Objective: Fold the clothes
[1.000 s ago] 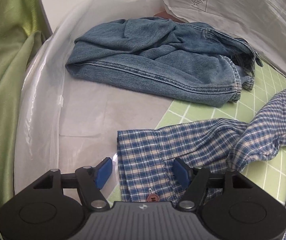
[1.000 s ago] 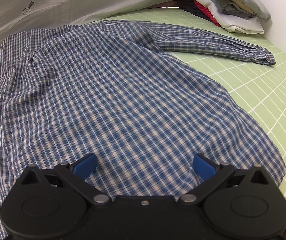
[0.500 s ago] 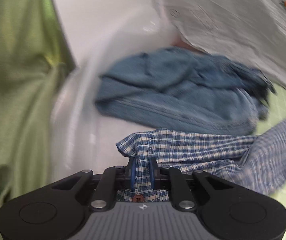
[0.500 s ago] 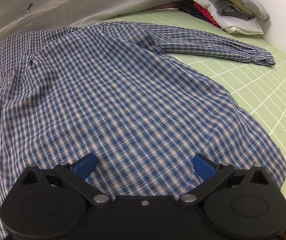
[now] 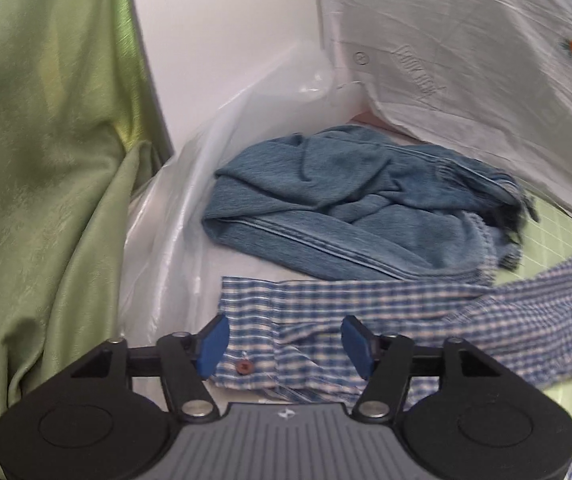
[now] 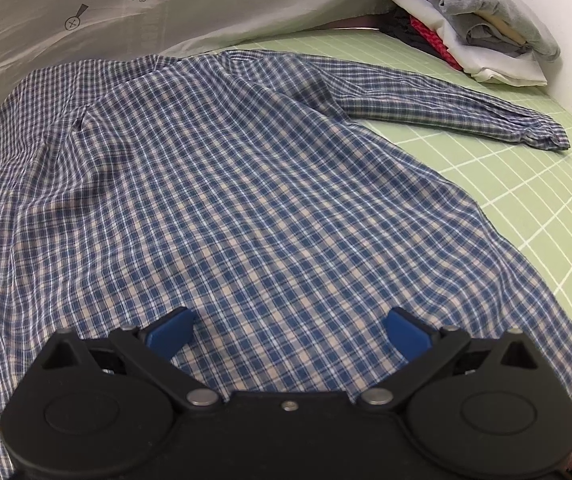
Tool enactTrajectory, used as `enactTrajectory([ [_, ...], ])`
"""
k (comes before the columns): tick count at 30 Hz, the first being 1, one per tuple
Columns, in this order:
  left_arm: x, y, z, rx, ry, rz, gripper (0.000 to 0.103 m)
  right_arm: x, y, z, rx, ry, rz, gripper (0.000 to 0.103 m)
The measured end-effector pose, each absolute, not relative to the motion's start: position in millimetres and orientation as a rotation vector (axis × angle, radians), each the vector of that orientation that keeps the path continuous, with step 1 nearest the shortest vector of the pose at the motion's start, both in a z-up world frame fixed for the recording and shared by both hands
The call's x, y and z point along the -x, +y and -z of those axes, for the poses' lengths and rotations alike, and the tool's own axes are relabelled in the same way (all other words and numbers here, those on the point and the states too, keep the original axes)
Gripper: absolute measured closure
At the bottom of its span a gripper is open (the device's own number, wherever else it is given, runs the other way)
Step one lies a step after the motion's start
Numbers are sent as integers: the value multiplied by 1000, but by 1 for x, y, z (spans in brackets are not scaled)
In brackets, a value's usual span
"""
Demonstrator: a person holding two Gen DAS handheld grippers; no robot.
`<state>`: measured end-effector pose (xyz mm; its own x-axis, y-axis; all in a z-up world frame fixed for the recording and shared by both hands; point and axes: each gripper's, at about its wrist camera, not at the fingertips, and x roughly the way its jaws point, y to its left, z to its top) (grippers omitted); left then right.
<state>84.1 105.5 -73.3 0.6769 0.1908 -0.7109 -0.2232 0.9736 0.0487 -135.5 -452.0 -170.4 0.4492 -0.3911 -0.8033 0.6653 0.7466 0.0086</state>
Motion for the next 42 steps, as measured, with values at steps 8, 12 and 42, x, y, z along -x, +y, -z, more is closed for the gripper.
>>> enactTrajectory([
  [8, -23, 40, 69, -12, 838, -117, 28, 167, -508, 156, -312, 841, 709, 0],
  [12, 10, 5, 67, -37, 865, -58, 27, 185, -546, 155, -264, 892, 735, 0],
  [42, 70, -144, 83, -153, 964, 133, 27, 248, -588, 147, -148, 953, 518, 59],
])
